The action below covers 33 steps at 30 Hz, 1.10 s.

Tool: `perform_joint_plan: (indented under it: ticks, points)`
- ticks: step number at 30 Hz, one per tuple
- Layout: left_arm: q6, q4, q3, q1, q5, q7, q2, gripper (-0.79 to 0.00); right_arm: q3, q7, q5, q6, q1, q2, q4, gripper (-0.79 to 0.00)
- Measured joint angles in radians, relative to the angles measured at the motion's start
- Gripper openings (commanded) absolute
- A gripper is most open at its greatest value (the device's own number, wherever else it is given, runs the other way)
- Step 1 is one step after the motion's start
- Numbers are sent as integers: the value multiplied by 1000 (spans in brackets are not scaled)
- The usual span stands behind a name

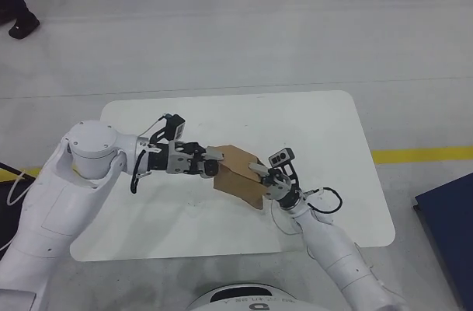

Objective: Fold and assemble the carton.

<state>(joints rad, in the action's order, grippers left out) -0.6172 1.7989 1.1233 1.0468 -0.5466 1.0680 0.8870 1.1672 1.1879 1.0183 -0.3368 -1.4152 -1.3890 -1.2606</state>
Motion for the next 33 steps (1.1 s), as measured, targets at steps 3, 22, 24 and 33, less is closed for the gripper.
perform_joint_plan:
  ticks: [3,22,24,33]
  points:
    - [-8,-22,-31,-25,12,-15,6,-502,2,0,1,0,-3,1,-3,-785]
    - [-21,-30,-16,-50,16,-23,-2,-533,4,-2,9,11,6,2,3,-785]
    - [-22,-28,-12,-42,19,-22,-4,-545,2,-1,10,12,10,1,7,-785]
    - [-32,-31,-57,-38,56,0,-6,-591,-2,2,16,12,19,0,19,-785]
